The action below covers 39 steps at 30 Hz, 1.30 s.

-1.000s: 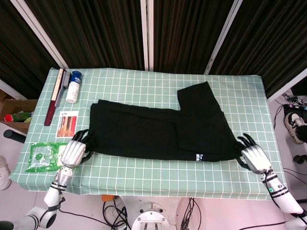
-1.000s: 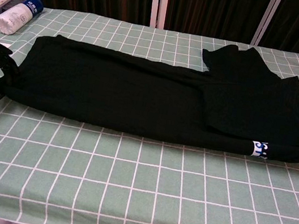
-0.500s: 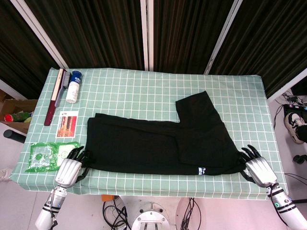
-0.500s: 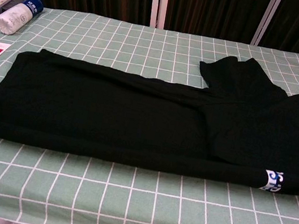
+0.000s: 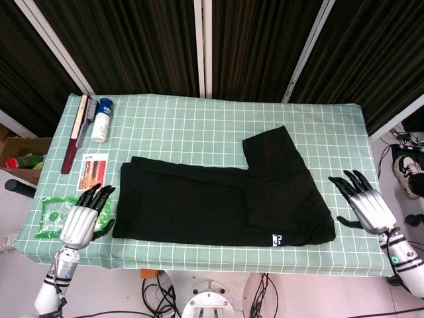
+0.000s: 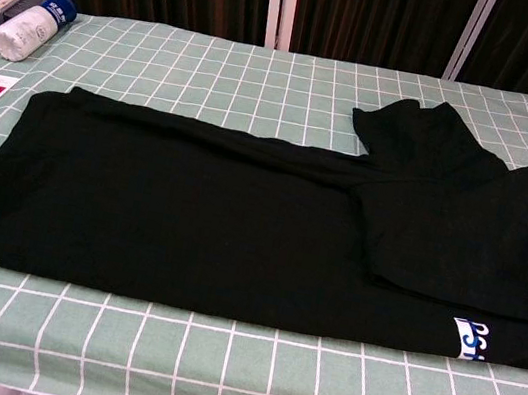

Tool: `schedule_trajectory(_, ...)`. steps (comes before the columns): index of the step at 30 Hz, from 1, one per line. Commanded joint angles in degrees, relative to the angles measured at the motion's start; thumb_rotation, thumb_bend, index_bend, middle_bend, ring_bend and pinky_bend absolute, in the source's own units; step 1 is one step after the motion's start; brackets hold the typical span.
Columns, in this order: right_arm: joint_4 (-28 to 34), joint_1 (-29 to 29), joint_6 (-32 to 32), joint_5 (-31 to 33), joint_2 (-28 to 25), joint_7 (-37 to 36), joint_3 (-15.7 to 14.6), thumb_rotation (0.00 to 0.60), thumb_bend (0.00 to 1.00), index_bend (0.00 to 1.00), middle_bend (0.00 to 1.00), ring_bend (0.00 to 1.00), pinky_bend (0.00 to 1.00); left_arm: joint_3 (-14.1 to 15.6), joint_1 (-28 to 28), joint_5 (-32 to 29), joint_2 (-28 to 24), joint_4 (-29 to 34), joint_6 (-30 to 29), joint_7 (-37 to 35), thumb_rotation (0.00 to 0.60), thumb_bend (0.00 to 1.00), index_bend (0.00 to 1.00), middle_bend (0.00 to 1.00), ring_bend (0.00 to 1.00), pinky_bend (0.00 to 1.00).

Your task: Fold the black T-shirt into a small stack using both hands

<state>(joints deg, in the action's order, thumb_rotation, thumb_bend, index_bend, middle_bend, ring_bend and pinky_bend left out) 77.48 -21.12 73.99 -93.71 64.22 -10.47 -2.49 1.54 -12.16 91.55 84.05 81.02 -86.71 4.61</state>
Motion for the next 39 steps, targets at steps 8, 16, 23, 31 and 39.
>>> schedule_trajectory(8, -16.1, -29.1, -38.1, 16.2, 13.8, 5.0, 14.0, 0.600, 0.38, 0.32, 0.25, 0.05, 0.14, -2.7, -2.1, -2.3, 0.1, 0.6, 3.3, 1.2, 0.600, 0.27, 0.10, 0.12, 0.06, 0.17)
schedule_trajectory(16, -37.5, -40.5, -50.2, 19.7, 29.5, 9.5, 14.9, 0.600, 0.46, 0.32, 0.25, 0.05, 0.14, -3.3, -0.5, -5.3, 0.2, -0.2, 3.5, -0.6, 0.600, 0.27, 0.10, 0.12, 0.06, 0.17)
schedule_trajectory(23, -52.3, -45.7, -56.8, 19.8, 39.9, 9.6, 13.9, 0.600, 0.47, 0.32, 0.25, 0.05, 0.14, -3.5, 0.7, -6.7, 0.1, -0.5, 3.3, -1.9, 0.600, 0.27, 0.10, 0.12, 0.06, 0.17)
schedule_trajectory(31, -61.5, -47.4, -61.3, 19.2, 45.3, 7.9, 13.1, 0.600, 0.47, 0.32, 0.24, 0.05, 0.14, -3.8, 1.6, -7.5, 0.0, -0.8, 3.3, -3.1, 0.600, 0.27, 0.10, 0.12, 0.06, 0.17)
schedule_trajectory(39, -64.0, -46.3, -60.9, 19.1, 46.5, 6.3, 13.3, 0.600, 0.47, 0.45, 0.27, 0.05, 0.14, -4.0, 1.8, -7.3, 0.3, -1.7, 3.3, -4.3, 0.600, 0.27, 0.10, 0.11, 0.06, 0.17)
